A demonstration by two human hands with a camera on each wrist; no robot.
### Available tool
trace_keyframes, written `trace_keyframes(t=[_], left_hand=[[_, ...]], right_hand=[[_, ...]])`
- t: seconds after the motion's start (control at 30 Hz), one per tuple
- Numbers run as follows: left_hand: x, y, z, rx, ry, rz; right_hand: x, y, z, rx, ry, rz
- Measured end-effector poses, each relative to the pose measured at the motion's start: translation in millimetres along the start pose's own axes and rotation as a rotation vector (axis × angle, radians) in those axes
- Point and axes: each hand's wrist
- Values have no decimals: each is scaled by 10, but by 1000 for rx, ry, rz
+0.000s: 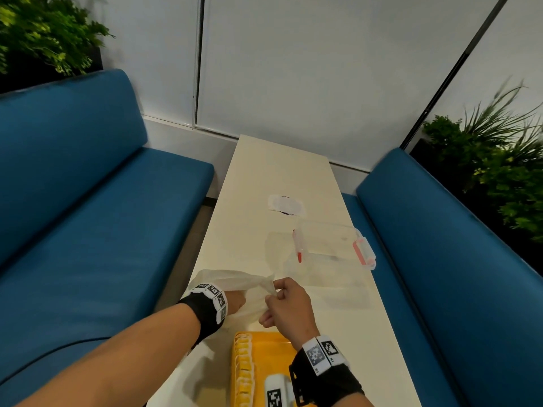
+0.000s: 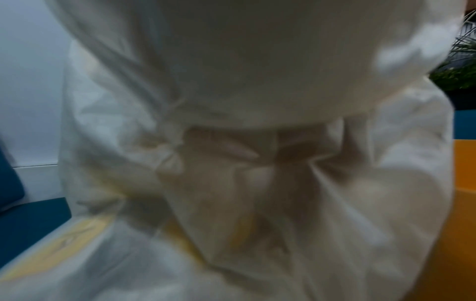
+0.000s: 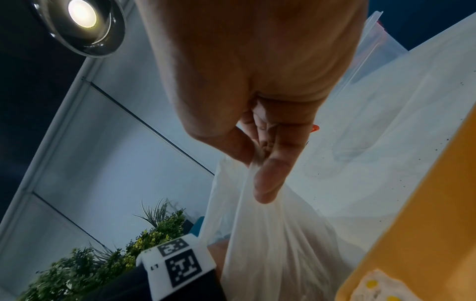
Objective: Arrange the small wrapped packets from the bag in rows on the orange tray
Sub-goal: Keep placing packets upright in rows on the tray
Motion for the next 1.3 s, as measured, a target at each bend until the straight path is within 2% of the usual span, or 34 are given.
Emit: trace_keyframes(t=[0.17,0.23,0.47,0.53,0.6,0.67,0.8,0.93,1.0,1.1,1.2,1.3], left_hand=[[68,-24,-22,-113,-53,28],[61,-4,-37,-119,-54,23],[-43,130,-130,-36,26,-79],[-71,198,-202,20,-7,-92],[-79,236,-225,28,-110,-103],[-74,279,-265,-39,-123,-107],[-99,386,-271,32,-141,-90],[-162,480,-306,-31,-192,-46],[-134,487,-302,-72,-184,-160],[-104,472,-295,-30,-55,-476],[-87,430,-328,39,73,-866],[-69,344,-341,77,203,-1086]], right_hand=[[0,-27,8,3,-5,3],[-1,-25,5,-2,-5,7],[-9,-4,39,-1,-11,36],[-15,-1,55,-5,-16,39],[-14,-2,63,-6,-20,40],[-9,-6,73,-4,-23,46],[5,-11,70,0,-5,64],[4,-21,69,2,2,80],[-12,-34,88,0,-6,80],[-52,-48,125,21,-67,80],[-105,-61,134,110,-203,99],[-160,-99,141,201,-282,243]])
Point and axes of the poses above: each hand's wrist, its own z-axis towards the middle knuckle, its own y-axis out of the back of the hand, x = y × z, and after that the axes turned 4 degrees about -y, right-handed
